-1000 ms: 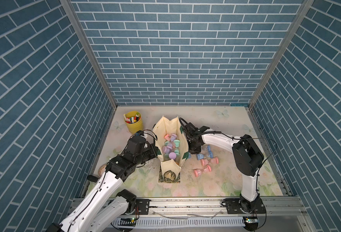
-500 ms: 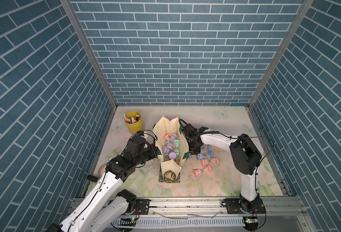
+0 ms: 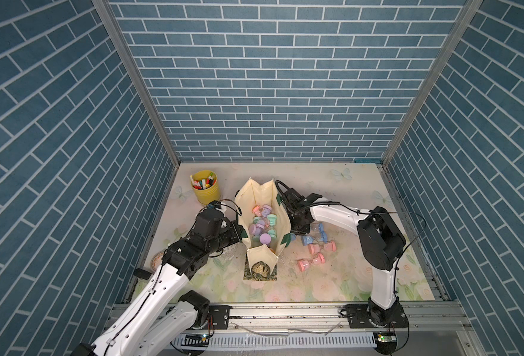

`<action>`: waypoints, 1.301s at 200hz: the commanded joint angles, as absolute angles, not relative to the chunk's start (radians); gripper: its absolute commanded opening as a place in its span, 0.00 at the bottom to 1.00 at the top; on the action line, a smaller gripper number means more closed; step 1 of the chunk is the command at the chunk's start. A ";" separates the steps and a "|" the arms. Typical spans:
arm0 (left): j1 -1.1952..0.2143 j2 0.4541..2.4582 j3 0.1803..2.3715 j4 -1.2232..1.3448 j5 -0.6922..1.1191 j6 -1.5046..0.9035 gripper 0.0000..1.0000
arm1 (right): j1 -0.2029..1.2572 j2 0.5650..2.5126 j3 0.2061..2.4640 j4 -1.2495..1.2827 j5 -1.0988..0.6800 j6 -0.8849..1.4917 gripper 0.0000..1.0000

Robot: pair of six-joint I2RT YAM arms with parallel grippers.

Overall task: Put the hourglass into the canvas bag
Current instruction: Pick up the hourglass from the center of the board, then place the hourglass at the center of the board.

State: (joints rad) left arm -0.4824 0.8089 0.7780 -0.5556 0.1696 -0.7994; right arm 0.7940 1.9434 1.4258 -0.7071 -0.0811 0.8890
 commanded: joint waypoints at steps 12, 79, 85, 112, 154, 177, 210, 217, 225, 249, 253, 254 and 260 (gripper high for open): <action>-0.476 0.821 0.770 -0.598 0.172 -0.782 0.00 | 0.800 1.801 1.440 -0.782 0.002 0.859 0.05; -0.476 0.836 0.784 -0.598 0.176 -0.778 0.00 | 0.753 1.564 1.328 -0.884 0.095 0.836 0.04; -0.476 0.836 0.786 -0.598 0.175 -0.777 0.00 | 0.744 1.543 1.311 -0.895 0.104 0.835 0.04; -0.477 0.836 0.793 -0.604 0.172 -0.772 0.00 | 0.680 1.454 1.203 -0.930 0.118 0.833 0.04; -0.475 0.829 0.798 -0.610 0.172 -0.770 0.02 | 0.494 1.347 1.017 -0.962 0.114 0.805 0.04; -0.474 0.830 0.804 -0.618 0.170 -0.765 0.02 | 0.399 1.324 0.942 -0.955 0.100 0.772 0.04; -0.475 0.834 0.805 -0.618 0.168 -0.765 0.02 | 0.319 1.349 0.858 -0.904 0.069 0.737 0.04; -0.474 0.835 0.804 -0.614 0.169 -0.766 0.02 | 0.313 1.357 0.842 -0.893 0.069 0.736 0.04; -0.475 0.836 0.802 -0.613 0.170 -0.766 0.02 | 0.306 1.367 0.826 -0.880 0.068 0.736 0.05; -0.474 0.836 0.804 -0.613 0.171 -0.768 0.04 | 0.294 1.398 0.788 -0.843 0.069 0.736 0.10; -0.474 0.836 0.803 -0.613 0.170 -0.767 0.04 | 0.294 1.403 0.783 -0.838 0.070 0.738 0.11; -0.475 0.836 0.802 -0.613 0.169 -0.767 0.04 | 0.293 1.404 0.783 -0.836 0.070 0.738 0.12; -0.474 0.836 0.803 -0.613 0.170 -0.767 0.05 | 0.290 1.411 0.777 -0.831 0.071 0.738 0.15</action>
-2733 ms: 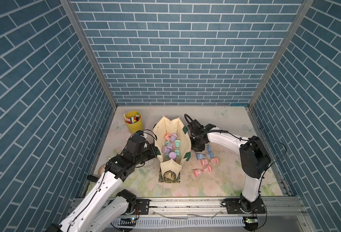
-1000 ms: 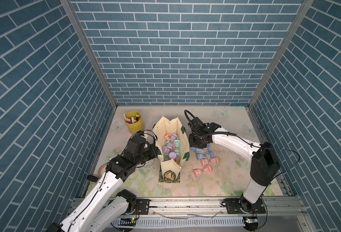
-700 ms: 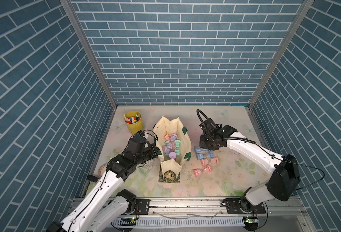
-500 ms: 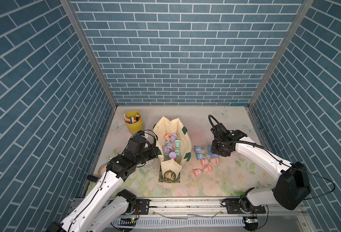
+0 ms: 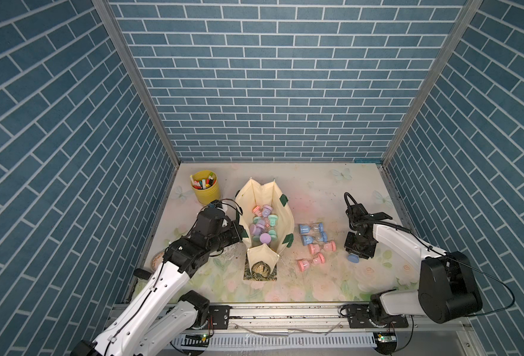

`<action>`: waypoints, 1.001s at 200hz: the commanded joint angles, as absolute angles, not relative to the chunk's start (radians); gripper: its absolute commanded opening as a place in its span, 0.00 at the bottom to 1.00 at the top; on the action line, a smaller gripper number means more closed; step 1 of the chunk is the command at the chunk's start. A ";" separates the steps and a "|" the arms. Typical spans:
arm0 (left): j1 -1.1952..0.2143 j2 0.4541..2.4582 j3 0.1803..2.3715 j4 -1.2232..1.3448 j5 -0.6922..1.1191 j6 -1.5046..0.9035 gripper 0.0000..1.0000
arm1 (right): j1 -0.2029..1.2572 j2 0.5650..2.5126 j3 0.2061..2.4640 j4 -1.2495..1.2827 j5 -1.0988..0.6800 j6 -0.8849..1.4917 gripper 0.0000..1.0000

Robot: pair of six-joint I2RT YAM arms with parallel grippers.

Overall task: Put the hourglass into the canvas bag
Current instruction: Place the hourglass at the center of the board, then pick up the hourglass from the center of the board.

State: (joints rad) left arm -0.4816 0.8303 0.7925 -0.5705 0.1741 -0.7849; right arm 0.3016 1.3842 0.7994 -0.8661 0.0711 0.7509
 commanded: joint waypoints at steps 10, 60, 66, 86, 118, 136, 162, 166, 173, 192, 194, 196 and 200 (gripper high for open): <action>-0.474 0.835 0.802 -0.615 0.170 -0.767 0.05 | 0.288 1.424 0.768 -0.821 0.075 0.739 0.22; -0.474 0.831 0.795 -0.613 0.171 -0.769 0.06 | 0.273 1.460 0.741 -0.781 0.079 0.741 0.36; -0.474 0.831 0.794 -0.613 0.172 -0.769 0.06 | 0.273 1.462 0.737 -0.778 0.077 0.741 0.37; -0.475 0.829 0.793 -0.614 0.172 -0.770 0.08 | 0.273 1.465 0.731 -0.772 0.072 0.742 0.43; -0.474 0.823 0.790 -0.613 0.171 -0.770 0.11 | 0.272 1.468 0.730 -0.773 0.071 0.742 0.52; -0.475 0.822 0.789 -0.614 0.171 -0.770 0.11 | 0.272 1.472 0.732 -0.773 0.070 0.742 0.51; -0.474 0.821 0.789 -0.614 0.172 -0.771 0.14 | 0.270 1.476 0.730 -0.764 0.067 0.744 0.39; -0.474 0.821 0.788 -0.615 0.171 -0.770 0.14 | 0.271 1.476 0.730 -0.762 0.065 0.744 0.37; -0.473 0.819 0.787 -0.615 0.171 -0.770 0.15 | 0.271 1.477 0.729 -0.758 0.063 0.743 0.32; -0.474 0.816 0.786 -0.617 0.172 -0.770 0.18 | 0.270 1.468 0.724 -0.743 0.052 0.738 0.19; -0.475 0.816 0.786 -0.618 0.170 -0.769 0.19 | 0.270 1.465 0.724 -0.743 0.051 0.738 0.18; -0.475 0.816 0.786 -0.619 0.170 -0.770 0.19 | 0.270 1.464 0.724 -0.742 0.050 0.738 0.17; -0.473 0.816 0.786 -0.619 0.169 -0.770 0.20 | 0.270 1.460 0.726 -0.743 0.051 0.737 0.15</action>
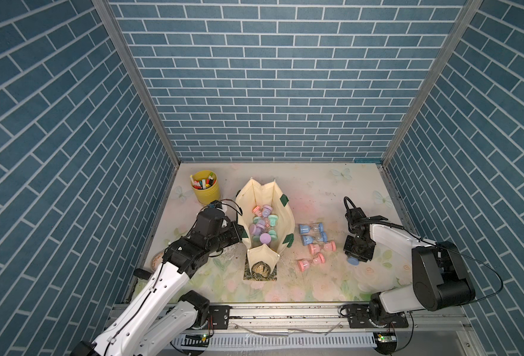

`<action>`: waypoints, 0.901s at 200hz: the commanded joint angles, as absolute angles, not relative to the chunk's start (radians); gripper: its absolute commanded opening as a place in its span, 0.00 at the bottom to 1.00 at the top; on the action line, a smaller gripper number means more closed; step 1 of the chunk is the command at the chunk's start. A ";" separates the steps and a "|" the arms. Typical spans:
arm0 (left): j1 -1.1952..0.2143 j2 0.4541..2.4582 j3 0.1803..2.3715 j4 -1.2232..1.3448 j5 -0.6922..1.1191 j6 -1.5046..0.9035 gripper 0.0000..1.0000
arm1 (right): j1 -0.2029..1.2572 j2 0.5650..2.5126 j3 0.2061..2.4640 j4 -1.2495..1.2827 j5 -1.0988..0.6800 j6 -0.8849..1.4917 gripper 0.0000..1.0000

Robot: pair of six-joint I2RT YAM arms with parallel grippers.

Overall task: Put the hourglass into the canvas bag
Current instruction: Pick up the hourglass from the center of the board.

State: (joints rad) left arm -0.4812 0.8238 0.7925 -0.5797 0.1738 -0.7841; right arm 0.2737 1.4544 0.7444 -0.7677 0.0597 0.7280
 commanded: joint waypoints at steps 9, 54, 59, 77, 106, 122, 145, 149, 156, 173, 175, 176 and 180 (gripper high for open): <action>-0.473 0.812 0.787 -0.621 0.169 -0.771 0.23 | 0.270 1.444 0.726 -0.741 0.047 0.733 0.09; -0.474 0.802 0.813 -0.641 0.169 -0.778 0.29 | 0.271 1.262 0.778 -0.793 0.057 0.708 0.00; -0.474 0.802 0.816 -0.644 0.169 -0.778 0.29 | 0.271 1.240 0.791 -0.807 0.060 0.706 0.00; -0.474 0.798 0.819 -0.650 0.168 -0.788 0.27 | 0.272 1.179 0.855 -0.868 0.067 0.698 0.00; -0.475 0.798 0.818 -0.650 0.165 -0.791 0.24 | 0.294 1.125 0.979 -0.954 0.052 0.696 0.00; -0.474 0.802 0.815 -0.649 0.163 -0.794 0.24 | 0.327 1.110 1.051 -0.988 0.051 0.704 0.00; -0.473 0.805 0.820 -0.645 0.163 -0.799 0.19 | 0.436 1.121 1.183 -1.032 0.085 0.718 0.00; -0.473 0.806 0.821 -0.644 0.165 -0.800 0.18 | 0.459 1.128 1.207 -1.037 0.093 0.720 0.00; -0.473 0.808 0.825 -0.642 0.166 -0.802 0.17 | 0.499 1.141 1.245 -1.046 0.106 0.720 0.00; -0.473 0.815 0.834 -0.637 0.176 -0.805 0.14 | 0.596 1.181 1.340 -1.065 0.140 0.721 0.00; -0.472 0.815 0.836 -0.638 0.175 -0.805 0.14 | 0.606 1.187 1.351 -1.067 0.143 0.721 0.00; -0.472 0.816 0.837 -0.638 0.176 -0.805 0.13 | 0.610 1.189 1.355 -1.068 0.145 0.721 0.00; -0.473 0.817 0.839 -0.639 0.177 -0.804 0.13 | 0.633 1.200 1.376 -1.072 0.152 0.720 0.00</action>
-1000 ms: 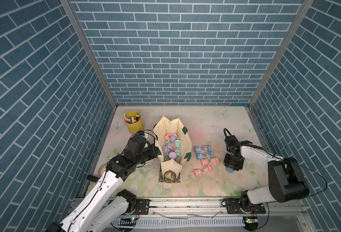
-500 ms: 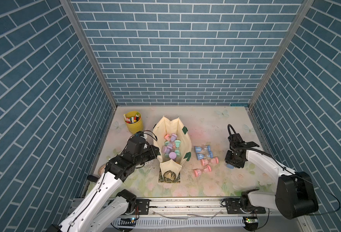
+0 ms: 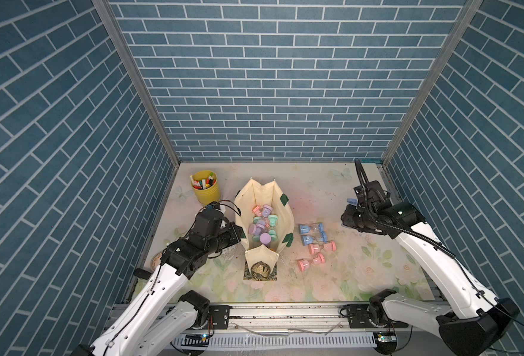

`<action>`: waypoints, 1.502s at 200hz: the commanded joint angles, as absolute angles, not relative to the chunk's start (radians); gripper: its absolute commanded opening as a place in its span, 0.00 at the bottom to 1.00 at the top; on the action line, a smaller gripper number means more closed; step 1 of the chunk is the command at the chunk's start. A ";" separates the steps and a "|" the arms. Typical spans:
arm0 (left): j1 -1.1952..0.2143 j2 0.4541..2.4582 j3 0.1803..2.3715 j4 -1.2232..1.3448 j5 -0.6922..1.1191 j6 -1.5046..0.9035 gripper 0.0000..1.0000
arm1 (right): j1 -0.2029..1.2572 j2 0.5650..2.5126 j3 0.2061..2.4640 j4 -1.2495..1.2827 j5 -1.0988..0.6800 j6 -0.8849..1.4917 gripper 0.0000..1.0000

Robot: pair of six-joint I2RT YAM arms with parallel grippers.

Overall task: Put the hourglass into the canvas bag
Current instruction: Pick up the hourglass from the center of the board, then place the hourglass in the canvas bag.

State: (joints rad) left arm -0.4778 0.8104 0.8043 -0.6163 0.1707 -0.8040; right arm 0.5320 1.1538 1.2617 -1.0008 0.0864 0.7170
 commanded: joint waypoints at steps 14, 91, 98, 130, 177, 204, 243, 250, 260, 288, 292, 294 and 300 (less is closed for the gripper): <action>-0.473 0.819 0.844 -0.640 0.177 -0.803 0.11 | 0.705 1.238 1.450 -1.083 0.177 0.714 0.00; -0.472 0.823 0.841 -0.641 0.177 -0.796 0.04 | 1.010 1.530 1.844 -1.174 0.312 0.646 0.00; -0.472 0.825 0.839 -0.642 0.177 -0.795 0.04 | 1.023 1.553 1.867 -1.174 0.316 0.643 0.00; -0.473 0.828 0.836 -0.635 0.178 -0.795 0.01 | 1.065 1.635 1.936 -1.162 0.290 0.643 0.00; -0.473 0.831 0.845 -0.631 0.178 -0.794 0.00 | 1.071 1.723 2.000 -1.179 0.232 0.662 0.00; -0.472 0.824 0.836 -0.632 0.177 -0.793 0.00 | 1.071 1.761 2.017 -1.186 0.212 0.673 0.00; -0.473 0.820 0.827 -0.627 0.177 -0.793 0.00 | 1.072 1.804 2.017 -1.167 0.155 0.695 0.00; -0.472 0.819 0.825 -0.627 0.176 -0.794 0.00 | 1.074 1.811 2.018 -1.164 0.147 0.696 0.00; -0.472 0.818 0.825 -0.625 0.176 -0.794 0.00 | 1.076 1.819 2.018 -1.162 0.143 0.700 0.00; -0.471 0.816 0.819 -0.623 0.174 -0.794 0.00 | 1.081 1.835 2.002 -1.140 0.115 0.723 0.00; -0.471 0.815 0.818 -0.621 0.176 -0.794 0.00 | 1.083 1.837 1.999 -1.136 0.109 0.726 0.00; -0.471 0.815 0.819 -0.620 0.176 -0.794 0.00 | 1.083 1.838 1.998 -1.133 0.108 0.728 0.00; -0.471 0.815 0.816 -0.620 0.176 -0.794 0.00 | 1.085 1.841 1.992 -1.129 0.102 0.732 0.00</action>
